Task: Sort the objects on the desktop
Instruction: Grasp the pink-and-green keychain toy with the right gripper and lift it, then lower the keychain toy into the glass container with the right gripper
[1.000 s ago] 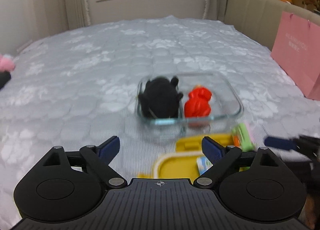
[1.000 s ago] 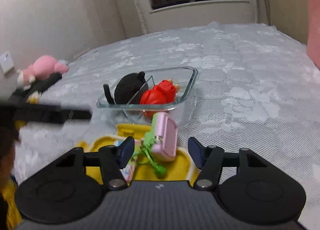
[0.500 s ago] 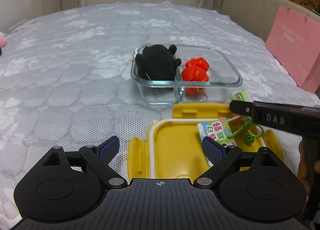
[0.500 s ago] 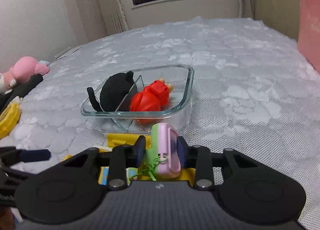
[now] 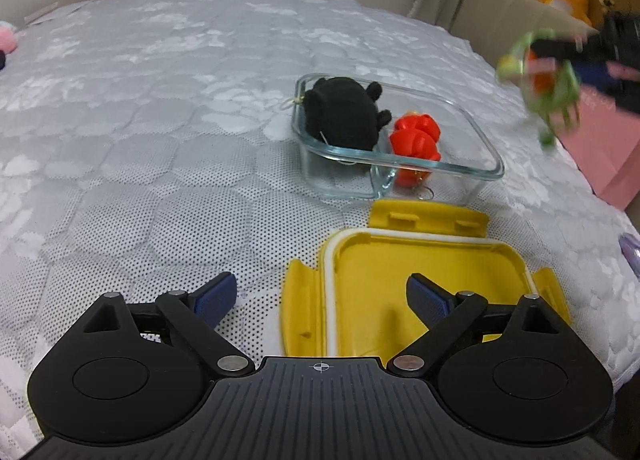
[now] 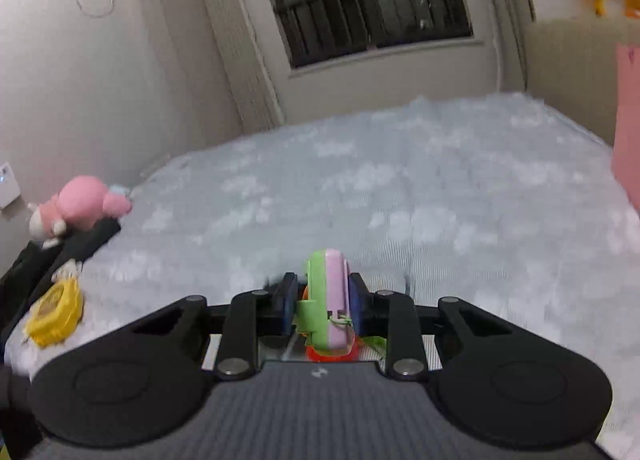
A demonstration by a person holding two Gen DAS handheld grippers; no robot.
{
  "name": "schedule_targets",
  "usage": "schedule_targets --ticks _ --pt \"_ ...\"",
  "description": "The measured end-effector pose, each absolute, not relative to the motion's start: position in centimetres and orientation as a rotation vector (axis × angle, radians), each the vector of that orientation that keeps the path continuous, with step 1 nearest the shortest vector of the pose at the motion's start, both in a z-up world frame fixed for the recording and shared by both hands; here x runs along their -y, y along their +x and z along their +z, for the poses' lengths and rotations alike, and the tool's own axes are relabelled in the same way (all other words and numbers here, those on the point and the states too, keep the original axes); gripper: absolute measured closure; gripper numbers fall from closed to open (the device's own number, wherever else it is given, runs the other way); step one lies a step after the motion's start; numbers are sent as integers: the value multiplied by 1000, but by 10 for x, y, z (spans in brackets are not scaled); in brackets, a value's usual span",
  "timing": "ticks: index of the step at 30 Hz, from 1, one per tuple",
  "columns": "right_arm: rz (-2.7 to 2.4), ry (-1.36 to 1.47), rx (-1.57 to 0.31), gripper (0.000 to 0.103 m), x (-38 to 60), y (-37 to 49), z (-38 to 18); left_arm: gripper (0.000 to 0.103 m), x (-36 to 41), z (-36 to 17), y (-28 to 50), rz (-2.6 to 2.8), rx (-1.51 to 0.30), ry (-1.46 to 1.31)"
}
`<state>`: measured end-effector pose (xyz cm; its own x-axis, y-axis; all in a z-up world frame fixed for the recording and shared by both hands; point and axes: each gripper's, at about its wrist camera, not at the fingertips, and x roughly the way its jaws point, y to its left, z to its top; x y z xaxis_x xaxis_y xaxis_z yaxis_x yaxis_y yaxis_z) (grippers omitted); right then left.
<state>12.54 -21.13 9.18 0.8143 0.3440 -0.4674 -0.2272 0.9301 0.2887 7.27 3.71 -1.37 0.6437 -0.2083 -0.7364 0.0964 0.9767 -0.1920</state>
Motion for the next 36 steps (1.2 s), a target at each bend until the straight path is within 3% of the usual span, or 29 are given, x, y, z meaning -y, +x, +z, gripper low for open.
schedule_targets --ticks 5,12,18,23,27,32,34,36 --pt "284 277 -573 74 210 164 89 7 -37 -13 70 -178 -855 -136" --pt "197 289 -708 74 205 201 36 6 -37 -15 69 -182 -864 -133" --pt "129 54 -646 72 170 208 4 6 -34 -20 72 -194 -882 -132" --pt "142 -57 -745 64 156 220 5 6 -38 -22 71 -194 -883 -128" --pt "129 43 -636 59 178 200 36 6 -44 -23 74 -177 -884 -160" --pt "129 -21 -591 61 175 196 47 6 -40 -20 72 -194 -878 -163" --pt "167 -8 -644 67 170 203 35 6 -37 -19 70 -197 -878 -150" --pt "201 15 -705 67 165 208 21 6 -37 -19 69 -195 -878 -141"
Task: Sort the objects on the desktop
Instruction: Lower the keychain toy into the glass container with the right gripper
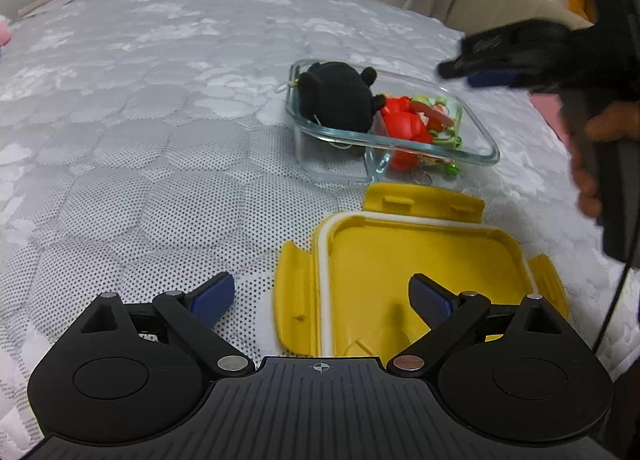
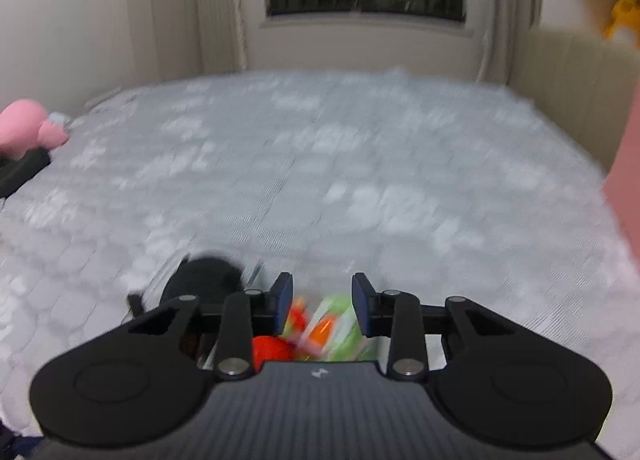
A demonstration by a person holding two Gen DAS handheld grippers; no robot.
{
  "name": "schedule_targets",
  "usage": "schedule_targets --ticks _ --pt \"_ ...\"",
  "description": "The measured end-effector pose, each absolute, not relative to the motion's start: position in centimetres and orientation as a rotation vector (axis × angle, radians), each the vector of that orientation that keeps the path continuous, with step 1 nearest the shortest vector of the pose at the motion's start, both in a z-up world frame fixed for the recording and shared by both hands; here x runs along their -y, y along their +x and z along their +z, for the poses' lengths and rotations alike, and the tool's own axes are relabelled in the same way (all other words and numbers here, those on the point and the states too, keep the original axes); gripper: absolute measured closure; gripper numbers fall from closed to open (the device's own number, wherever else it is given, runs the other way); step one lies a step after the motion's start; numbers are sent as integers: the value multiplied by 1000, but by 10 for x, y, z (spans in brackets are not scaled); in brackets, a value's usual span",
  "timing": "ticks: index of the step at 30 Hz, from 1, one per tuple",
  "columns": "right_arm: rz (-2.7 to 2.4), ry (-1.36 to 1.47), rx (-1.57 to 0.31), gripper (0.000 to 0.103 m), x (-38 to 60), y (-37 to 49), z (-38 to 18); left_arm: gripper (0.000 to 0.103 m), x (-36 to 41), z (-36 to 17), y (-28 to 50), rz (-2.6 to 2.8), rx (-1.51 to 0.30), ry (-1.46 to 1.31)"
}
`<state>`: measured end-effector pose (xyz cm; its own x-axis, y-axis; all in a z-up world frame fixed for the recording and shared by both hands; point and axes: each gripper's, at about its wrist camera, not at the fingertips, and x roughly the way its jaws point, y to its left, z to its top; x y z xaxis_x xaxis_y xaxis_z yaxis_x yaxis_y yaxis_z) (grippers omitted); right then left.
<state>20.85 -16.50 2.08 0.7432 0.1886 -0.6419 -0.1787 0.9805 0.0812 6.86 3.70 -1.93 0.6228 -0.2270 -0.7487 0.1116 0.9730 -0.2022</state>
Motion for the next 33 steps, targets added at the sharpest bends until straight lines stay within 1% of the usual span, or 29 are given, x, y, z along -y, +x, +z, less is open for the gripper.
schedule_targets --ticks 3,7,13,16,20,24,27,29,31,33 --pt "246 15 -772 67 160 211 4 6 -40 -20 68 -182 -879 -140" --pt "254 -64 -844 67 153 207 14 6 -44 -20 69 -176 -878 -149" --pt "242 -44 -780 65 146 213 44 6 -39 -19 67 -199 -877 -139" --pt "320 -4 -801 65 131 223 46 6 -41 -19 65 -198 -873 -135" --pt "456 47 -782 64 103 219 46 5 -46 -21 63 -195 -875 -141" --pt "492 -89 -703 64 63 205 42 5 -51 -23 63 -192 -879 -152" --pt "477 -209 -732 64 34 206 31 5 -52 -22 62 -194 -875 -154" --pt "452 -294 -755 64 21 209 22 5 -53 -21 61 -194 -873 -153" --pt "433 -354 -740 72 17 207 14 5 -55 -22 60 -191 -873 -153" --pt "444 -347 -715 75 21 203 12 5 -57 -22 59 -190 -871 -158"
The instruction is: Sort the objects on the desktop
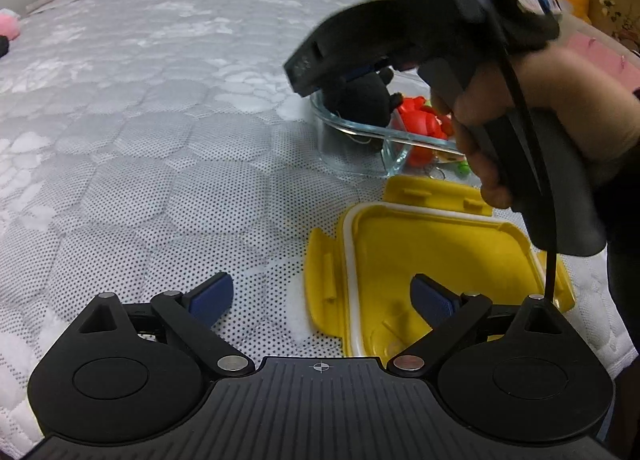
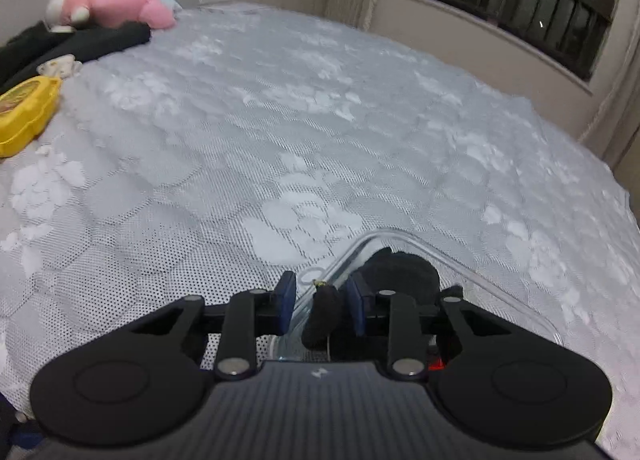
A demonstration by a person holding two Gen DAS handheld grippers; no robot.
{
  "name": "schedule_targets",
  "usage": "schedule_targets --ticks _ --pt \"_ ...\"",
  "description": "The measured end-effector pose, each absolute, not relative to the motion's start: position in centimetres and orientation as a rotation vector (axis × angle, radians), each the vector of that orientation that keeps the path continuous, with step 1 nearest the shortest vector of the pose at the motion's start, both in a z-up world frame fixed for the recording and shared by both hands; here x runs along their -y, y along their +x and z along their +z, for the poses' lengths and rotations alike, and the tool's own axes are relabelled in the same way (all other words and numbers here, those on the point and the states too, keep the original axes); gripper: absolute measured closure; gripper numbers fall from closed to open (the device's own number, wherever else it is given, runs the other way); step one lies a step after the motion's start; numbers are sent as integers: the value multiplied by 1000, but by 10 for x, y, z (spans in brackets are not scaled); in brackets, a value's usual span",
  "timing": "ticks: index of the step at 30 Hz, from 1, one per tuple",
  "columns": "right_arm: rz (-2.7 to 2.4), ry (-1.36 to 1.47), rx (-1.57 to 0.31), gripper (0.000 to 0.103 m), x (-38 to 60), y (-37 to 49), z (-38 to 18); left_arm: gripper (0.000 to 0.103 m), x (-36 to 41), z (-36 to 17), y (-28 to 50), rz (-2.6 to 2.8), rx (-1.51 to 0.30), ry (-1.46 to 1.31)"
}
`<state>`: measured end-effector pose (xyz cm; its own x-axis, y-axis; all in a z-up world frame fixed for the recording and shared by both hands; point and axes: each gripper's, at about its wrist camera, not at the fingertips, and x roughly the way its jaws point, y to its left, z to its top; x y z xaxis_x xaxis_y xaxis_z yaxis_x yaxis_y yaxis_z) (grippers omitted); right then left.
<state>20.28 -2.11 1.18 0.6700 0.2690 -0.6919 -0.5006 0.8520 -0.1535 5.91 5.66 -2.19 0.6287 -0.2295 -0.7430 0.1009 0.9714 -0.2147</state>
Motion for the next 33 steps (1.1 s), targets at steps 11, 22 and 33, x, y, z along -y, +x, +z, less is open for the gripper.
schedule_targets --ticks 11,22,33 --pt "438 -138 -885 95 79 210 16 4 -50 -20 59 -201 -870 -153" --pt "437 34 -828 66 110 216 44 4 -39 -19 61 -211 -876 -134" --pt "444 -566 -733 60 -6 210 9 4 -41 -19 59 -198 -876 -117"
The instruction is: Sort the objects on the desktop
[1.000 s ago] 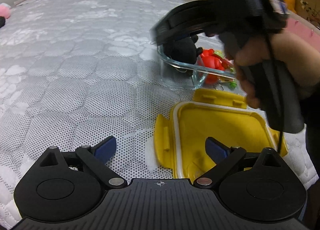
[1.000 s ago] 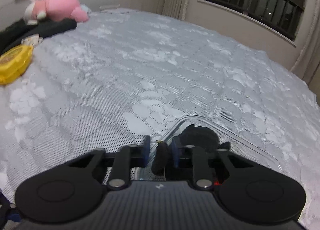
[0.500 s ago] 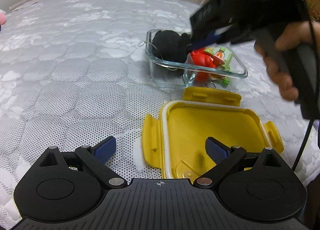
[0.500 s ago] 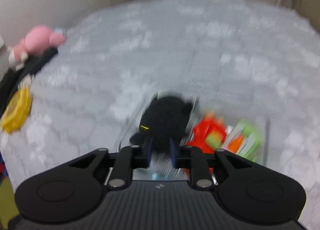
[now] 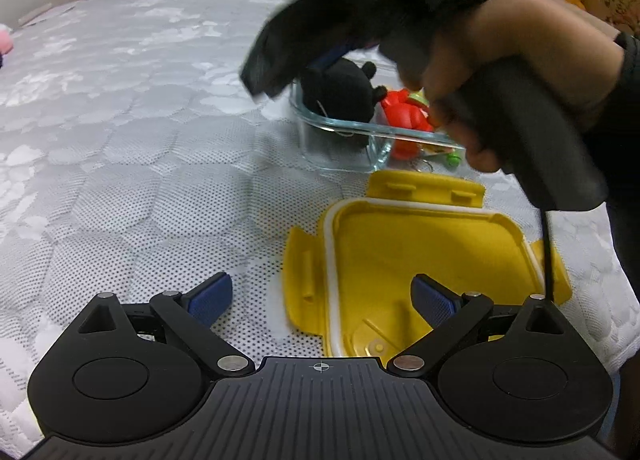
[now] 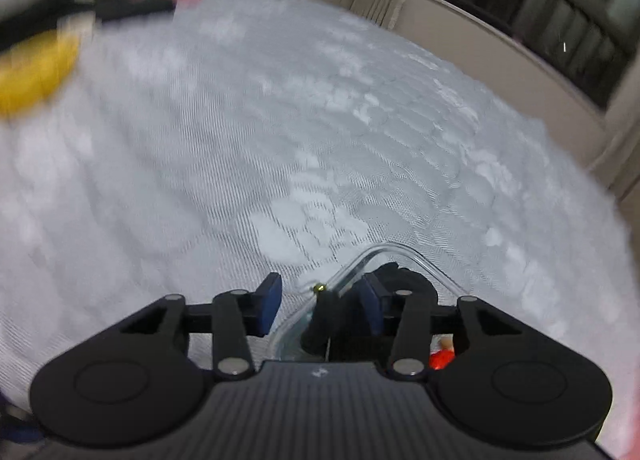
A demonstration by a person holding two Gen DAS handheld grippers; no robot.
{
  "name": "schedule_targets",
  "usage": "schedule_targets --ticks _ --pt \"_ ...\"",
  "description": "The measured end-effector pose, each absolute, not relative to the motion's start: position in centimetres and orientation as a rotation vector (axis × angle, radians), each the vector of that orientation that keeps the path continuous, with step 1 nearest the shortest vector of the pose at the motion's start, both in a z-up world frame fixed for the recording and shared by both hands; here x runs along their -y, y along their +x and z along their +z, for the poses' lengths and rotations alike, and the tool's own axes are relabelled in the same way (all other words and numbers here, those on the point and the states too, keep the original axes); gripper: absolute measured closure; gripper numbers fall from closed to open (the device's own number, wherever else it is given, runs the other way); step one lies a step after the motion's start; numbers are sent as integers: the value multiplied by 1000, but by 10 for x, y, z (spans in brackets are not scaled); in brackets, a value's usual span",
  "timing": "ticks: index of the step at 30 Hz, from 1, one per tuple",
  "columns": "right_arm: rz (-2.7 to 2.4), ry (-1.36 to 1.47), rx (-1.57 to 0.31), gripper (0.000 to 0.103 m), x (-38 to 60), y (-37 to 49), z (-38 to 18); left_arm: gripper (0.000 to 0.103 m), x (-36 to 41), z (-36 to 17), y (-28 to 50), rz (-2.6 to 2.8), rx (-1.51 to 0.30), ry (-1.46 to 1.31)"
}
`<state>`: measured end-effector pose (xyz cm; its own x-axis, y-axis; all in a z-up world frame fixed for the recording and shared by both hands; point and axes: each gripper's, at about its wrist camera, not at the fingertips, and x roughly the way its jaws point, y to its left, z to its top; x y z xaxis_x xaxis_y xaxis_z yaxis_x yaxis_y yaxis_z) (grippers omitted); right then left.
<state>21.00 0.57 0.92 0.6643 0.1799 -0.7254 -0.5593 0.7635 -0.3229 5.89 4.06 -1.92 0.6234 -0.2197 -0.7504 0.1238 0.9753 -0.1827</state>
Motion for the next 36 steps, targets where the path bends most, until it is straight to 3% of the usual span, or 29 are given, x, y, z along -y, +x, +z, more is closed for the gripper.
schedule_targets --ticks 2,8,17,24,30,32,34,36 --pt "411 -641 -706 62 -16 207 -1 4 -43 -20 59 -196 -876 -124" --pt "379 -710 -622 86 -24 199 -11 4 -47 -22 60 -199 -878 -135" --pt "333 -569 -623 86 8 203 14 4 -49 -21 58 -197 -877 -140" --pt "398 -173 -874 86 74 226 15 4 -44 -22 57 -208 -880 -134" --pt "435 -84 -1006 87 85 238 -6 4 -44 -24 58 -214 -889 -127" --pt "421 -137 -982 85 75 235 -7 4 -44 -25 58 -217 -892 -125" --pt "426 -165 -993 73 70 234 -6 4 -44 -26 58 -219 -895 -123" --pt "449 -133 -1018 70 74 236 2 4 -45 -26 58 -222 -894 -129"
